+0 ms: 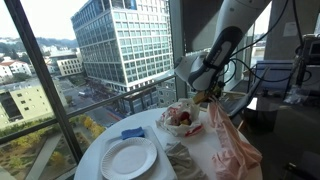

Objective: Unfold the peach t-shirt.

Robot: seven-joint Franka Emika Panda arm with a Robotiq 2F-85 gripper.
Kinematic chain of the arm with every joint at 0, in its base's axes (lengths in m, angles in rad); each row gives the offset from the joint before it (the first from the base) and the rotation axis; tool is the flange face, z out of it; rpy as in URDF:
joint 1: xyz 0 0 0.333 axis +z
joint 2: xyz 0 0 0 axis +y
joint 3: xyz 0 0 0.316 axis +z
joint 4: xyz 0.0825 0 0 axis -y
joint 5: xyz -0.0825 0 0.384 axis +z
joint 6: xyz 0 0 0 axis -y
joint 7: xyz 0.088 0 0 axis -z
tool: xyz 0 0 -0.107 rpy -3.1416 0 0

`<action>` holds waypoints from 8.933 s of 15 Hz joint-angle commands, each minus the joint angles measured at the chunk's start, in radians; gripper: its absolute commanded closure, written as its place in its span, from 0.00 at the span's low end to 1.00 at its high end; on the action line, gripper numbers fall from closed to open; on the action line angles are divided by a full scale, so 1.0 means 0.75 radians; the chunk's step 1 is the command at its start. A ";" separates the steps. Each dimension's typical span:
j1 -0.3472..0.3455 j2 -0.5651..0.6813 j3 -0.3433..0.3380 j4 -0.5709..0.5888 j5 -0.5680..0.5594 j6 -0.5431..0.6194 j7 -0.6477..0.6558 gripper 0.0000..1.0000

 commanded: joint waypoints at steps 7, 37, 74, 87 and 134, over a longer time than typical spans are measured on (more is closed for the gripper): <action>-0.036 0.047 0.009 -0.064 -0.020 0.165 0.058 0.25; -0.041 0.175 0.142 -0.451 1.159 0.850 -0.591 0.00; -0.484 -0.090 0.561 -0.571 1.744 0.580 -1.937 0.98; -0.343 0.015 0.471 -0.469 1.619 0.118 -2.175 0.41; -0.332 0.187 0.406 -0.302 1.937 0.981 -1.176 0.56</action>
